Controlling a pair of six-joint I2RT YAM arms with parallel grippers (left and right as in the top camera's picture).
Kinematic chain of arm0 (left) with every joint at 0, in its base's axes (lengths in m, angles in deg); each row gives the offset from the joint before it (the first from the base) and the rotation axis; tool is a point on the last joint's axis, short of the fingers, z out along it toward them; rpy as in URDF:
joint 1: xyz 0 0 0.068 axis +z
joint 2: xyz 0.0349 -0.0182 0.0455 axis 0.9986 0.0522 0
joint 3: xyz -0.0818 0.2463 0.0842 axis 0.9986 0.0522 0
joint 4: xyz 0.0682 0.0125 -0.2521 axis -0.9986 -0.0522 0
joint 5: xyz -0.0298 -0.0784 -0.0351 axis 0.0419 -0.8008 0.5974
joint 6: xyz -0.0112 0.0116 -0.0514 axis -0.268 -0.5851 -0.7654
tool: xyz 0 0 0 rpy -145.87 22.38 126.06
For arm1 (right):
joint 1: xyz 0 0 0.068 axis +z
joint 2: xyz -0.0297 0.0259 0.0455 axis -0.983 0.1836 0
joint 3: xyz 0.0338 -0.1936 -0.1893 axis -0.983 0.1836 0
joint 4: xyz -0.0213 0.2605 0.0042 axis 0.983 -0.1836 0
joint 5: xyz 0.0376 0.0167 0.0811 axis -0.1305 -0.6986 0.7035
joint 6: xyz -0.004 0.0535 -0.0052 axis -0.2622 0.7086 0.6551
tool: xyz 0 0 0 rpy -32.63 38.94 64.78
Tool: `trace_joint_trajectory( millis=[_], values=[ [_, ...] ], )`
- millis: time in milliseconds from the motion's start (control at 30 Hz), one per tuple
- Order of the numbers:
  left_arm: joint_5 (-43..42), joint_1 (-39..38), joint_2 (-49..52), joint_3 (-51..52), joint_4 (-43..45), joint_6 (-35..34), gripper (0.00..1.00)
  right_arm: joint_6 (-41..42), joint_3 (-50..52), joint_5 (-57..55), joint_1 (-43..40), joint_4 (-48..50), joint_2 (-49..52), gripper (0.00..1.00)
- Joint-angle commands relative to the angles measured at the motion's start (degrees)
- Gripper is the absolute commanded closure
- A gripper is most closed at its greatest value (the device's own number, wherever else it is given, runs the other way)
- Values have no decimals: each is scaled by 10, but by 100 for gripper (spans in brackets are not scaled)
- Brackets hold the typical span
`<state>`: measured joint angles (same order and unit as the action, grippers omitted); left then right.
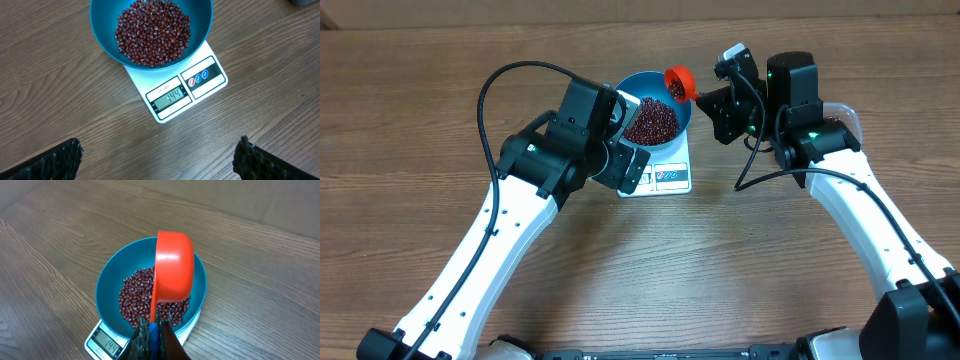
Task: Scoop item into bowl and weigh 150g on scale
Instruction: 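Tilt the scoop slowly to trickle beans into the bowl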
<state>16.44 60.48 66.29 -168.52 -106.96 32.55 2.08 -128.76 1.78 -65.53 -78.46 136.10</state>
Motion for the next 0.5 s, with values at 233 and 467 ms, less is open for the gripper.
trace_joint_trajectory(
  millis=[233, 467],
  values=[
    [-6, 3, -1, -9, 1, 11, 0, 6, -19, -25, 8, 8, 2, 96],
    [-6, 3, -1, -9, 1, 11, 0, 15, -19, -16, 10, 12, 3, 96]
  ],
)
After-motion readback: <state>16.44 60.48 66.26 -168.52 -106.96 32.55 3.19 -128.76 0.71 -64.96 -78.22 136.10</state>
